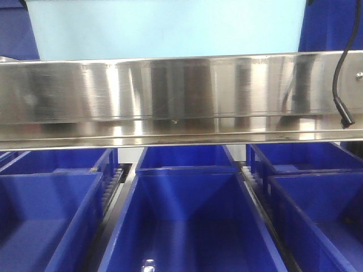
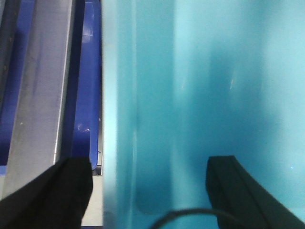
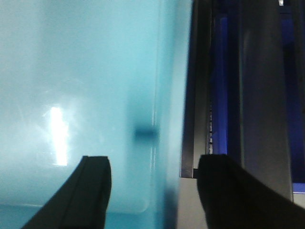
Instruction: Move two blue bins to right shelf middle
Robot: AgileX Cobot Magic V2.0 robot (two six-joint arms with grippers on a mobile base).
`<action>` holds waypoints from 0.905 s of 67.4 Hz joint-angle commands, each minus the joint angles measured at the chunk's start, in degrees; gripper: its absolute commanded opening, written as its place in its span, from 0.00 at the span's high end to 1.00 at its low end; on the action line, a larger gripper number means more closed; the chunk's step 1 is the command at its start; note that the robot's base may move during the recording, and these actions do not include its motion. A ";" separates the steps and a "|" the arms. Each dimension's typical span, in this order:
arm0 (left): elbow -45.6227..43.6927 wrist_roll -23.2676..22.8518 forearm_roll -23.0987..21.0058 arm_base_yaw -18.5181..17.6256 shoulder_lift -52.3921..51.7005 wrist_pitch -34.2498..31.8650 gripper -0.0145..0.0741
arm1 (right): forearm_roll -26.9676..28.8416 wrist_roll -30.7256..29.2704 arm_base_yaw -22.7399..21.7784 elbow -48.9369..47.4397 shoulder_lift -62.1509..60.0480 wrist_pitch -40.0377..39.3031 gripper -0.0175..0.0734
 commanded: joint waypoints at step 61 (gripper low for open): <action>0.12 -0.53 -0.25 0.25 -0.46 -0.33 0.96 | 0.41 -0.23 -0.12 -0.46 -0.32 -0.49 0.99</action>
